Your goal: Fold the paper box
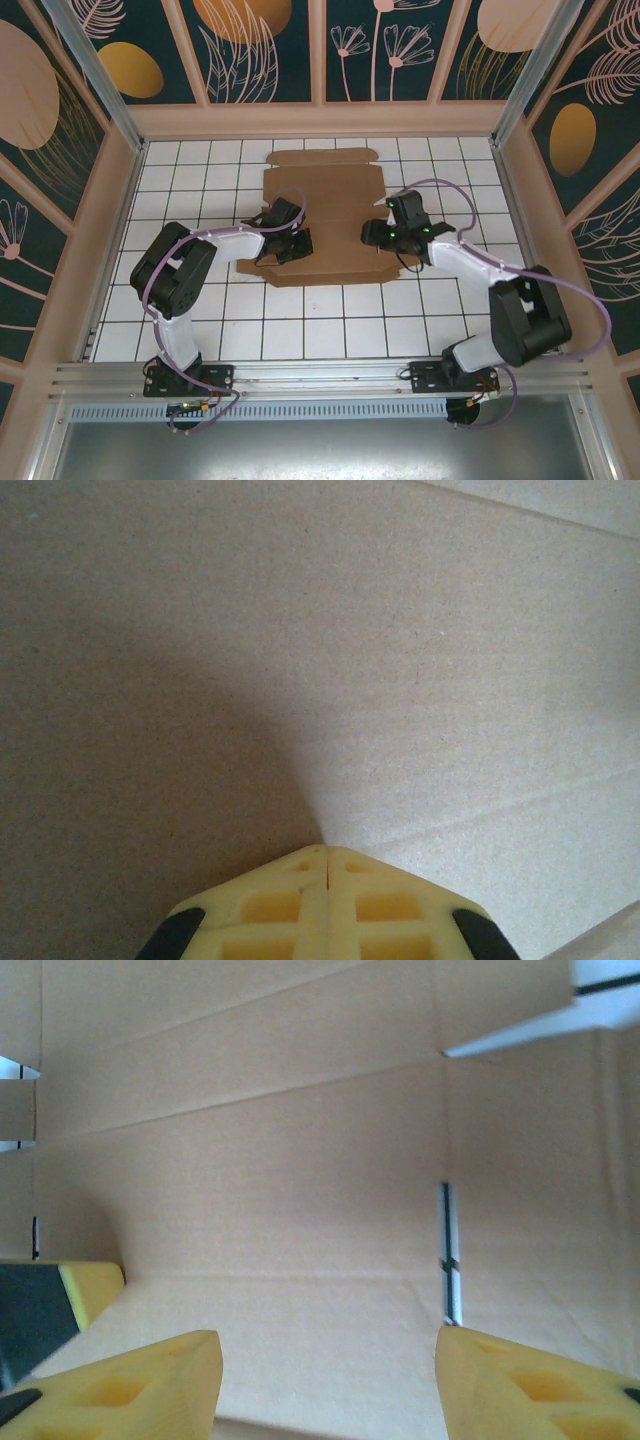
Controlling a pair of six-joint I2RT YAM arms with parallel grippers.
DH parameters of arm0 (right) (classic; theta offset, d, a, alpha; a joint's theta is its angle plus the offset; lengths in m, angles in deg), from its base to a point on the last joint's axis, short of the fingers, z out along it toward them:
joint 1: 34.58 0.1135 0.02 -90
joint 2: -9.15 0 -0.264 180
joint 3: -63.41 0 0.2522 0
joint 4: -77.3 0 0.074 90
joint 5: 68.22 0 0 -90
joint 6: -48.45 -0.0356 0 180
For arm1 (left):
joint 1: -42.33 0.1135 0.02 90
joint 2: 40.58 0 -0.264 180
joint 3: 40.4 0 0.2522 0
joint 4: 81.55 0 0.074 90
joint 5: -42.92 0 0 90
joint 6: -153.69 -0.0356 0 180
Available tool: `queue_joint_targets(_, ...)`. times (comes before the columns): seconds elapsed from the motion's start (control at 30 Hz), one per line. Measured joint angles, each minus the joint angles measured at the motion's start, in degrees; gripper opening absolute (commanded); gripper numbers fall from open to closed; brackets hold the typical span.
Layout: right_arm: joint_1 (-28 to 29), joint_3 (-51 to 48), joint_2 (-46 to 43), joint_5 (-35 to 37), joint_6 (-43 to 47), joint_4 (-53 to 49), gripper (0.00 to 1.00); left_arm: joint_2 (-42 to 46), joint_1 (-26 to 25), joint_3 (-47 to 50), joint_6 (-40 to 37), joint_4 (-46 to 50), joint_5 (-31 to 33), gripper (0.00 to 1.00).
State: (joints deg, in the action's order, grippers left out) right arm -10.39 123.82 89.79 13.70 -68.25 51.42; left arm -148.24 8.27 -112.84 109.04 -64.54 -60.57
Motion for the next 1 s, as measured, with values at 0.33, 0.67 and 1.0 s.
queue_joint_targets(0.33,-2.7,-1.0,3.4,-1.0,-0.3,-0.6,0.45,-0.3,0.0,1.1,1.1,-3.4,-1.3,0.0)
queue_joint_targets(0.67,-0.5,32.1,34.9,1.0,6.5,0.0,0.08,2.2,0.0,5.4,1.2,-5.9,-1.8,0.0)
queue_joint_targets(1.0,-0.2,50.5,50.1,5.0,10.3,-4.9,0.0,3.8,2.5,8.2,1.5,-6.9,-5.7,0.0)
